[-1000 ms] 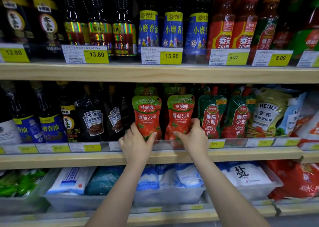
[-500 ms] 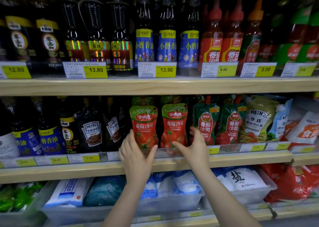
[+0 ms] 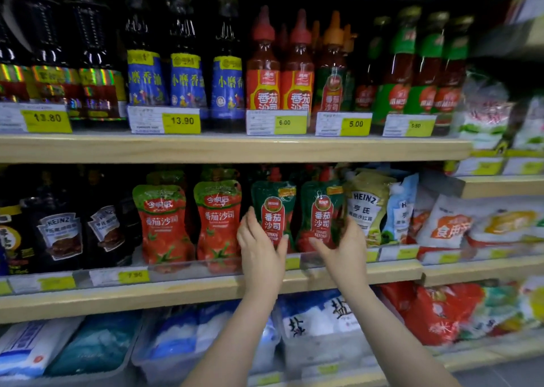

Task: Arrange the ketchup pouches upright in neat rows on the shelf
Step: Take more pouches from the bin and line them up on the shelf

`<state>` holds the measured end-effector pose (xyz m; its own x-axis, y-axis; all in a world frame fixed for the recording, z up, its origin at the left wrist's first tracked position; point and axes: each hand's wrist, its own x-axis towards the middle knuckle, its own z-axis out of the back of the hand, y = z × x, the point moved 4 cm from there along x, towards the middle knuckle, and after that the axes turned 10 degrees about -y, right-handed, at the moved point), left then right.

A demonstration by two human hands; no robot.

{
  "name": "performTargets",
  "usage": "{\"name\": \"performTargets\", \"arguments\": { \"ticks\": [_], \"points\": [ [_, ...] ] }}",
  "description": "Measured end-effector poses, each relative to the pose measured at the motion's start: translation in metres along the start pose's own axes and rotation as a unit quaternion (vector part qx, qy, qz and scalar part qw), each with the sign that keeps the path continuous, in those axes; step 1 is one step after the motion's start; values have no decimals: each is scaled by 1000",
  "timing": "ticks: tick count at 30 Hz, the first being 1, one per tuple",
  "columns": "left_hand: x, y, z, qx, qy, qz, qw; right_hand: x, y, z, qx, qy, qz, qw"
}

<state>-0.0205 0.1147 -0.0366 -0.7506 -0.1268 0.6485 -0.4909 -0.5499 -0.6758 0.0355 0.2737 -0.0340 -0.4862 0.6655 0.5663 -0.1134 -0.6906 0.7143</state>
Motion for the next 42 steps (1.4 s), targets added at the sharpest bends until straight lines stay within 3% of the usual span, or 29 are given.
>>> {"name": "performTargets", "arguments": {
  "ticks": [4,17,21,24,29,34,42],
  "points": [
    [-5,-3,-13,18,-5,43,999,9,-3,-17,36,34,-16,999],
    [4,-4,-20,23,6,40,999,13,-11,-24,31,49,-18,998],
    [-10,-6,12,-9,5,-26,1000,1,0,-7,45,4,6,999],
    [-10,25,61,34,-74,-88,993,-29,25,-8,64,4,74,995],
    [26,93,119,117,-173,-16,978,-74,86,-59,114,116,100,982],
    [46,125,120,175,-78,89,977,-81,115,-102,66,145,49,986],
    [54,130,105,238,-35,120,963,-79,118,-122,45,112,33,992]
  ]
}}
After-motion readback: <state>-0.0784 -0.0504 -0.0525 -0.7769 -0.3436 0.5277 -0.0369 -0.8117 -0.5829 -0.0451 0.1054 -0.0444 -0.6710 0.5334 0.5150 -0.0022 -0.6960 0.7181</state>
